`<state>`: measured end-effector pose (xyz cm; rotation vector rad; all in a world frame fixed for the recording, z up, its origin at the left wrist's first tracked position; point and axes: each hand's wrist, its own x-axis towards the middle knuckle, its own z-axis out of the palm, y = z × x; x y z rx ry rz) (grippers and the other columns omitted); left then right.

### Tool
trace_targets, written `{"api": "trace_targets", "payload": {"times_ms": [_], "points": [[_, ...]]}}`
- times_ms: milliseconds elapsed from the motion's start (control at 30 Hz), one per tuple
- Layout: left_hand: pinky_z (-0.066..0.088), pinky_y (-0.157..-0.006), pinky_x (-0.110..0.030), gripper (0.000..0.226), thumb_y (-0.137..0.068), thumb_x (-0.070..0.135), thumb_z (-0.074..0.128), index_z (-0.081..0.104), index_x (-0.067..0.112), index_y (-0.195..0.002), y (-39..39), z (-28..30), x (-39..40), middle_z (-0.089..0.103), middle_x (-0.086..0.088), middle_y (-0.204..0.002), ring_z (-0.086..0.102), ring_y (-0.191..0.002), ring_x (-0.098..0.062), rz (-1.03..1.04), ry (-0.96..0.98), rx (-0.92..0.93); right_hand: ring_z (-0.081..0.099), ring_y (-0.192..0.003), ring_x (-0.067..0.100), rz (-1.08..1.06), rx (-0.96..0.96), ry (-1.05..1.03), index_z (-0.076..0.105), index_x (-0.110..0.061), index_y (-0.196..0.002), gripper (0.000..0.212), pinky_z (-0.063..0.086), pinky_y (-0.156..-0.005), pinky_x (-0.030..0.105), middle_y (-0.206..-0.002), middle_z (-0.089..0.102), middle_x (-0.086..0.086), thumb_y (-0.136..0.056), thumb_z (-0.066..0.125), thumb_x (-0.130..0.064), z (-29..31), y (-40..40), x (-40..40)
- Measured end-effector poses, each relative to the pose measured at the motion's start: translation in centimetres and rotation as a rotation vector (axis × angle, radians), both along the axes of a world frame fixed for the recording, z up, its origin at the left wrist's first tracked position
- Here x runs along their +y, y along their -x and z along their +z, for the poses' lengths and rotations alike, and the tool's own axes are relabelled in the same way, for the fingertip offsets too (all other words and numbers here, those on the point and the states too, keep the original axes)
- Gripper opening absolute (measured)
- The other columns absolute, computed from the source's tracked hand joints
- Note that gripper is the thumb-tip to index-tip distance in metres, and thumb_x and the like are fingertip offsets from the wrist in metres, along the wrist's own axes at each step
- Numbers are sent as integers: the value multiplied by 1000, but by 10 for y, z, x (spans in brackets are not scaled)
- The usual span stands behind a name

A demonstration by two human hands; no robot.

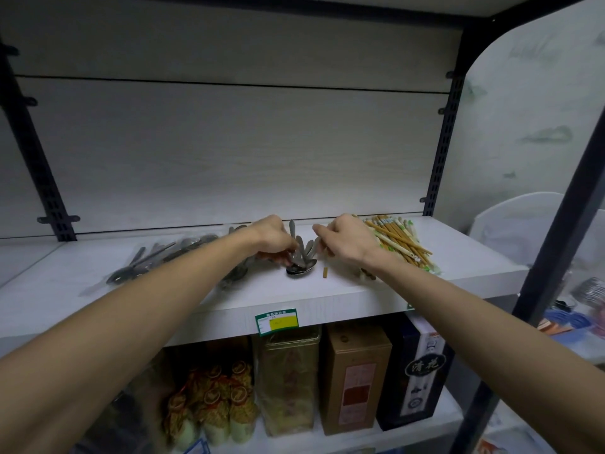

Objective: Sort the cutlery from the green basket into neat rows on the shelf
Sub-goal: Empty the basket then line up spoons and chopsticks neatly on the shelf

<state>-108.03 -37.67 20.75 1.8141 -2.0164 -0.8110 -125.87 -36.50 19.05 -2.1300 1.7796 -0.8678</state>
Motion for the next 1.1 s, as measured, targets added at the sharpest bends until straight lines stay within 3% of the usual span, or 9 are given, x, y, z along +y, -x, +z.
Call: {"api": "trace_targets", "payload": {"times_ms": [100, 200, 400, 500, 567, 633, 733, 900, 1100], "points": [[48, -57, -25, 31, -97, 26, 63, 75, 11, -71, -1, 1, 0, 75, -1, -64, 63, -53, -14, 1, 73, -87, 70, -66, 22, 14, 36, -37, 74, -12, -65, 51, 59, -72, 37, -66, 74, 3, -96, 52, -46, 2, -2, -1], [52, -62, -28, 29, -95, 27, 65, 79, 10, -76, -4, 3, 0, 74, -3, -64, 66, -56, -16, -6, 150, -192, 66, -54, 14, 60, 14, -131, 77, -8, -70, 49, 57, -66, 29, -64, 74, 3, -98, 55, -42, 4, -9, -1], [44, -49, -22, 31, -101, 19, 56, 77, -3, -95, -10, 13, 5, 78, -12, -81, 71, -60, -18, -88, 12, -31, 63, -52, 13, 81, 0, -233, 77, -5, -77, 39, 46, -46, 21, -65, 74, 4, -98, 60, -34, 15, -14, -3], [50, -52, -22, 30, -102, 18, 56, 76, -4, -98, -12, 16, 7, 79, -11, -85, 73, -68, -21, -138, 0, -23, 66, -55, 15, 59, 54, -226, 77, -6, -77, 38, 50, -52, 23, -62, 72, 2, -97, 60, -33, 14, -16, -6], [61, -69, -32, 29, -101, 21, 57, 78, 2, -94, -20, 17, 3, 79, -6, -81, 75, -72, -21, -146, 60, -28, 71, -62, 16, -1, 125, -163, 78, -10, -73, 36, 58, -66, 29, -63, 73, 0, -94, 60, -34, 14, -19, -11], [60, -79, -35, 26, -97, 29, 61, 79, 13, -88, -33, 21, -4, 79, 3, -79, 75, -76, -16, -110, 256, -200, 73, -71, 19, -46, 136, -91, 77, -15, -69, 32, 61, -75, 36, -66, 75, -1, -89, 60, -33, 18, -23, -17], [50, -72, -31, 22, -89, 44, 65, 77, 26, -92, -54, 25, -6, 76, 6, -92, 68, -89, -22, -4, 471, -463, 71, -77, 18, 7, 100, -63, 76, -17, -68, 26, 59, -77, 36, -71, 76, -3, -87, 63, -30, 24, -36, -24], [54, -84, -35, 55, -69, 76, 70, 72, 27, -95, -93, 11, -16, 71, 8, -95, 65, -92, -21, -33, 204, -561, 68, -81, 18, 125, 206, -151, 80, -15, -80, 22, 53, -73, 28, -75, 73, -1, -80, 74, -36, 19, -77, -31], [54, -81, -33, 32, -79, 51, 75, 74, 24, -96, -111, 6, -22, 70, 3, -92, 66, -90, -21, -20, 183, -471, 66, -79, 22, 110, 198, -265, 75, -11, -87, 43, 51, -68, 30, -77, 69, 2, -69, 83, -49, 7, -99, -50]]}}
